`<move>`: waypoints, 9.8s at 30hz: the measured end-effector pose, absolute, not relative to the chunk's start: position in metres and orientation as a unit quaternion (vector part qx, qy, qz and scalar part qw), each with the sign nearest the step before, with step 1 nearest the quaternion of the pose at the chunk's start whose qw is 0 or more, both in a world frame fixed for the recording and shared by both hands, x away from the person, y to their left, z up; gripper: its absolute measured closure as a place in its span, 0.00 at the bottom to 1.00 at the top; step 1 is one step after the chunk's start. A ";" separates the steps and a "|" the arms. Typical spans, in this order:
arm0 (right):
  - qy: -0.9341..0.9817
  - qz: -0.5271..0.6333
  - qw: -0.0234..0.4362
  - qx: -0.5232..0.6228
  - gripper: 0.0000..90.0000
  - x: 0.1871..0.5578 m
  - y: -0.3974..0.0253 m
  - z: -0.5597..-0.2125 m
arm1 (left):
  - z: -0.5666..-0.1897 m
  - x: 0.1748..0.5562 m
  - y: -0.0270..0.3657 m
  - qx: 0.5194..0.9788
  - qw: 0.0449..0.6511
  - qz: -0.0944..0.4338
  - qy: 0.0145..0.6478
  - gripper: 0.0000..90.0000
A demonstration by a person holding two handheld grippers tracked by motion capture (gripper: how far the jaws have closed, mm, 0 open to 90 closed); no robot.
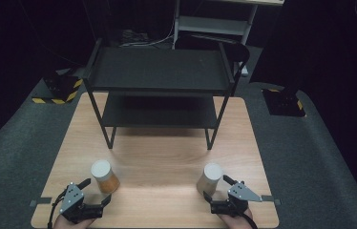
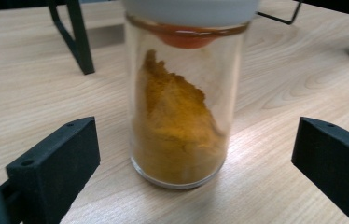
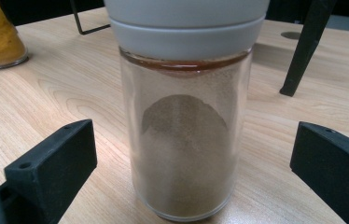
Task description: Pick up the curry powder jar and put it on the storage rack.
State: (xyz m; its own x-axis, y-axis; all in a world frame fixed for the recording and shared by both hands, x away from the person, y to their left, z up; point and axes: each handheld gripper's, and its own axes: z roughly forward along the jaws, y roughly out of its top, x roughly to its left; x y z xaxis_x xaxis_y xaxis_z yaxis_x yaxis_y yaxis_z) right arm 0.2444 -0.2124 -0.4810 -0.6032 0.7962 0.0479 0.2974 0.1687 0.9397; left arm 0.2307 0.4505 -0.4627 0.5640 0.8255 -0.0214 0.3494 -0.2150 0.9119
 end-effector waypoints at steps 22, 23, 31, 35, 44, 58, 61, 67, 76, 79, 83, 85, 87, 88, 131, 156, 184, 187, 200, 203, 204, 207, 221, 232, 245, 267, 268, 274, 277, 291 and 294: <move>0.724 0.528 0.240 0.373 0.00 0.242 -0.214 -0.483 | -0.467 0.226 0.454 0.721 0.500 0.243 0.415 0.02; 0.725 0.527 0.239 0.374 0.00 0.242 -0.214 -0.482 | -0.466 0.227 0.455 0.722 0.499 0.243 0.414 0.02; 0.725 0.528 0.235 0.375 0.00 0.243 -0.215 -0.482 | -0.465 0.225 0.451 0.728 0.492 0.251 0.406 0.02; 0.727 0.527 0.236 0.372 0.00 0.243 -0.214 -0.482 | -0.464 0.224 0.451 0.725 0.494 0.251 0.408 0.02; 0.727 0.529 0.238 0.368 0.00 0.242 -0.215 -0.483 | -0.457 0.221 0.452 0.718 0.500 0.252 0.413 0.01; 0.726 0.530 0.238 0.367 0.00 0.242 -0.215 -0.483 | -0.437 0.215 0.458 0.705 0.513 0.266 0.410 0.00; 0.725 0.532 0.238 0.367 0.00 0.242 -0.216 -0.484 | -0.432 0.216 0.458 0.704 0.518 0.265 0.407 0.00; 0.726 0.532 0.237 0.366 0.00 0.243 -0.216 -0.484 | -0.427 0.220 0.454 0.708 0.518 0.265 0.400 0.00; 0.723 0.535 0.236 0.367 0.00 0.242 -0.217 -0.485 | -0.426 0.228 0.449 0.706 0.524 0.257 0.401 0.01; 0.722 0.537 0.235 0.369 0.00 0.242 -0.217 -0.485 | -0.426 0.233 0.446 0.707 0.524 0.260 0.397 0.01; 0.722 0.537 0.233 0.369 0.00 0.243 -0.218 -0.485 | -0.426 0.238 0.445 0.706 0.526 0.257 0.399 0.01; 0.721 0.538 0.233 0.369 0.00 0.243 -0.218 -0.485 | -0.425 0.240 0.444 0.706 0.526 0.255 0.400 0.03; 0.721 0.538 0.232 0.370 0.00 0.243 -0.218 -0.485 | -0.425 0.242 0.443 0.706 0.525 0.253 0.403 0.05; 0.721 0.538 0.232 0.370 0.00 0.243 -0.218 -0.485 | -0.425 0.244 0.442 0.706 0.523 0.253 0.405 0.06; 0.709 0.551 0.224 0.378 0.00 0.243 -0.223 -0.488 | -0.442 0.255 0.450 0.698 0.546 0.256 0.386 0.37; 0.715 0.543 0.223 0.380 0.00 0.244 -0.223 -0.485 | -0.430 0.254 0.446 0.691 0.551 0.254 0.392 0.37; 0.712 0.548 0.217 0.382 0.00 0.245 -0.225 -0.487 | -0.367 0.265 0.444 0.682 0.575 0.263 0.366 0.36; 0.711 0.549 0.217 0.382 0.00 0.245 -0.226 -0.487 | -0.361 0.266 0.444 0.684 0.574 0.265 0.363 0.36; 0.712 0.548 0.217 0.381 0.00 0.245 -0.225 -0.486 | -0.332 0.276 0.442 0.686 0.576 0.268 0.354 0.36; 0.712 0.548 0.216 0.382 0.00 0.245 -0.225 -0.486 | -0.326 0.277 0.440 0.687 0.576 0.270 0.352 0.37; 0.711 0.549 0.216 0.382 0.00 0.245 -0.226 -0.487 | -0.324 0.278 0.440 0.688 0.576 0.271 0.350 0.37; 0.711 0.549 0.216 0.382 0.00 0.246 -0.226 -0.487 | -0.317 0.281 0.439 0.686 0.580 0.269 0.347 0.37; 0.711 0.550 0.215 0.382 0.00 0.246 -0.226 -0.487 | -0.268 0.298 0.431 0.683 0.588 0.284 0.327 0.37; 0.711 0.550 0.214 0.381 0.00 0.246 -0.227 -0.487 | -0.241 0.305 0.426 0.674 0.598 0.288 0.325 0.37; 0.709 0.552 0.213 0.383 0.00 0.246 -0.228 -0.487 | -0.208 0.321 0.419 0.669 0.600 0.295 0.325 0.37; 0.706 0.557 0.209 0.384 0.00 0.246 -0.230 -0.489 | -0.182 0.352 0.399 0.647 0.610 0.315 0.331 0.37; 0.706 0.557 0.209 0.384 0.00 0.246 -0.230 -0.489 | -0.182 0.353 0.398 0.644 0.612 0.318 0.330 0.37; 0.706 0.558 0.209 0.384 0.00 0.246 -0.230 -0.489 | -0.185 0.363 0.396 0.625 0.631 0.319 0.331 0.37; 0.706 0.558 0.209 0.384 0.00 0.246 -0.230 -0.489 | -0.181 0.367 0.390 0.622 0.629 0.324 0.335 0.37; 0.705 0.559 0.208 0.384 0.00 0.246 -0.230 -0.489 | -0.173 0.391 0.368 0.620 0.628 0.331 0.335 0.37; 0.704 0.560 0.208 0.384 0.00 0.246 -0.231 -0.490 | -0.173 0.397 0.363 0.620 0.627 0.332 0.334 0.37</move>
State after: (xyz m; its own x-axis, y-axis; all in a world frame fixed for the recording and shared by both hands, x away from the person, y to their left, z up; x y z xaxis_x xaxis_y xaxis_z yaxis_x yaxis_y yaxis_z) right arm 0.2459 -0.2307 -0.4896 -0.6188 0.7733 0.1377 0.3082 0.0777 0.9481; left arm 0.3967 0.3632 -0.1731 0.5558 0.8313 -0.0073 -0.0018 0.0100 0.9999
